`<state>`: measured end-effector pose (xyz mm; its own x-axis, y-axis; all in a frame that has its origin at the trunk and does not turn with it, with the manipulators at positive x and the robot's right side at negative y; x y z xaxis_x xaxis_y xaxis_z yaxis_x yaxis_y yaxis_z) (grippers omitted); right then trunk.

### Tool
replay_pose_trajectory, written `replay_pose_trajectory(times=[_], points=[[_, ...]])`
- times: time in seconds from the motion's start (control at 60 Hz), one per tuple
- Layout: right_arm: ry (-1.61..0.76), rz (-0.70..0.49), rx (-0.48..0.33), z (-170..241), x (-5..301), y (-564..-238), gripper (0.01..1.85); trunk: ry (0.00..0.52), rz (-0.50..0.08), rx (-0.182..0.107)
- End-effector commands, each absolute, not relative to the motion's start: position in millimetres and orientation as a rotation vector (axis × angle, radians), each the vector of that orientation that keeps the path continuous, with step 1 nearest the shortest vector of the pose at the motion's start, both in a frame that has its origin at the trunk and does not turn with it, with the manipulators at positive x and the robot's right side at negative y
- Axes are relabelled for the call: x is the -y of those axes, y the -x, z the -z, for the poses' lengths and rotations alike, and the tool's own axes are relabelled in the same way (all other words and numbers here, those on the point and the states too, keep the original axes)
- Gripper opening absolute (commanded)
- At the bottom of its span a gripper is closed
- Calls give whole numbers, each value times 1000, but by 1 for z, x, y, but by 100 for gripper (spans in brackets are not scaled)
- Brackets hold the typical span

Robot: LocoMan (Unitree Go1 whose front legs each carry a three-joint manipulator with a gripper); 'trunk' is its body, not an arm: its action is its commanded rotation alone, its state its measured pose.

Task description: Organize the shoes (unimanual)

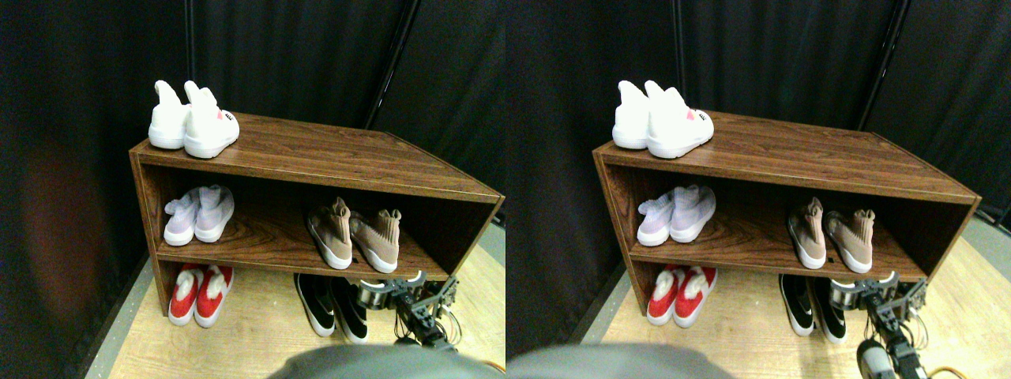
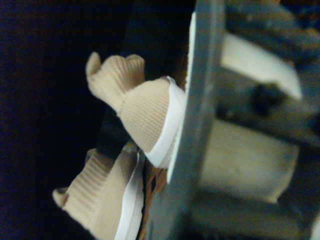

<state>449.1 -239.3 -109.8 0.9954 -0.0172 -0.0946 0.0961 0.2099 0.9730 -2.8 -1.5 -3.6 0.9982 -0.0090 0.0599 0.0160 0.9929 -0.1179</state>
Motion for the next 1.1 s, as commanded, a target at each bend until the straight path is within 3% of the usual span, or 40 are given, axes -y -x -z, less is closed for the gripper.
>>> replay_pose_trajectory(times=[0.017, 0.15, 0.25, 0.383, 0.733, 0.883, 0.983, 1.1], points=[[-1353, -1, -1, 94, 241, -432, 147, 122, 4, 46], [-1344, -54, 33, 85, 253, -411, 133, 121, 13, 48], [-1340, -6, 73, 76, 263, -398, 122, 121, 13, 48], [-1261, 112, 179, 59, 280, -387, 8, 117, 21, 47], [-1127, 115, 312, 34, 300, -393, 6, 118, 21, 49], [-1191, 104, 245, 36, 306, -421, 6, 120, 13, 49], [-1232, 161, 262, 42, 310, -439, 6, 120, 9, 49], [-1273, 173, 224, 53, 315, -461, 6, 120, 7, 49]])
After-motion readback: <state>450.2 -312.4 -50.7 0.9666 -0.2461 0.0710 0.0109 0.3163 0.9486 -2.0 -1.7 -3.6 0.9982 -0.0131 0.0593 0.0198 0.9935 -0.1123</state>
